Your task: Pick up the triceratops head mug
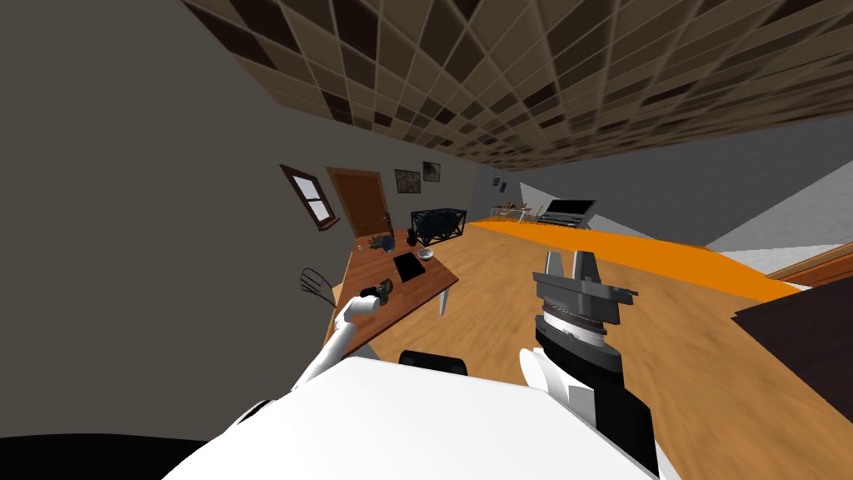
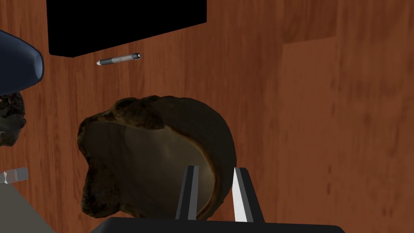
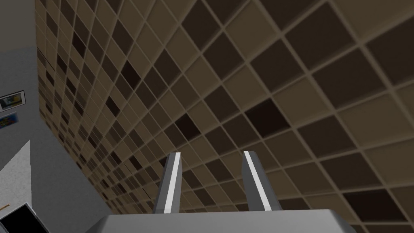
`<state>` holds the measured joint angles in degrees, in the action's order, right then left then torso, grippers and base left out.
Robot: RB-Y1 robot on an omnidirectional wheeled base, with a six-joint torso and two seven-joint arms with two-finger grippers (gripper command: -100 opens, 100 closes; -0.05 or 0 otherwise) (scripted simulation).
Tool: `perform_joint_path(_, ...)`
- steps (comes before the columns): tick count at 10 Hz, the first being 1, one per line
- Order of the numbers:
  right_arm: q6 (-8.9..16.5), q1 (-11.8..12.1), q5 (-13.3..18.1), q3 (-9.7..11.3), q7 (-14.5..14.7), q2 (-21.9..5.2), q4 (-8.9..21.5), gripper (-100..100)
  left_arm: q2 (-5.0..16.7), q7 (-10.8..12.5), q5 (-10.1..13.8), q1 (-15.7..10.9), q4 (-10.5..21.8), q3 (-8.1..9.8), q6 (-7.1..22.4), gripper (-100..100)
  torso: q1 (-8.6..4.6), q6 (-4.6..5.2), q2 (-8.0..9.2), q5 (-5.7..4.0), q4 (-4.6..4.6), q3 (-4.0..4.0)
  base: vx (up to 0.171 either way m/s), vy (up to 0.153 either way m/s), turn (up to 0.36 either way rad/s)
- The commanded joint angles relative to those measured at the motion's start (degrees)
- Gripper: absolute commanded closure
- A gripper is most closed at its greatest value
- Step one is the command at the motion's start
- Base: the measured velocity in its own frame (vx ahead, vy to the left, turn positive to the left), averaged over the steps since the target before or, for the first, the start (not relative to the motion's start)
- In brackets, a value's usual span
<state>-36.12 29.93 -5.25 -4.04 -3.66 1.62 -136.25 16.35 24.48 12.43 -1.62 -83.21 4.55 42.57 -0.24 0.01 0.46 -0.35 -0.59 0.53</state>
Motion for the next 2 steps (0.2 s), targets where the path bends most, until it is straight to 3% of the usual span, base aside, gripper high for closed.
perform_joint_path(1,0.0,0.0,0.0,0.0,0.0,0.0,0.0,0,0.0,0.0,0.0,0.0,0.0,0.0,0.0,100,0.0,0.0,0.0,0.0,0.0,0.0,0.0,0.0,0.0)
perform_joint_path(2,0.0,0.0,0.0,0.0,0.0,0.0,0.0,0,0.0,0.3,0.0,0.0,0.0,0.0,0.0,0,-0.03,0.02,-0.04,-0.01,-0.01,-0.02,0.0,0.0,0.0)
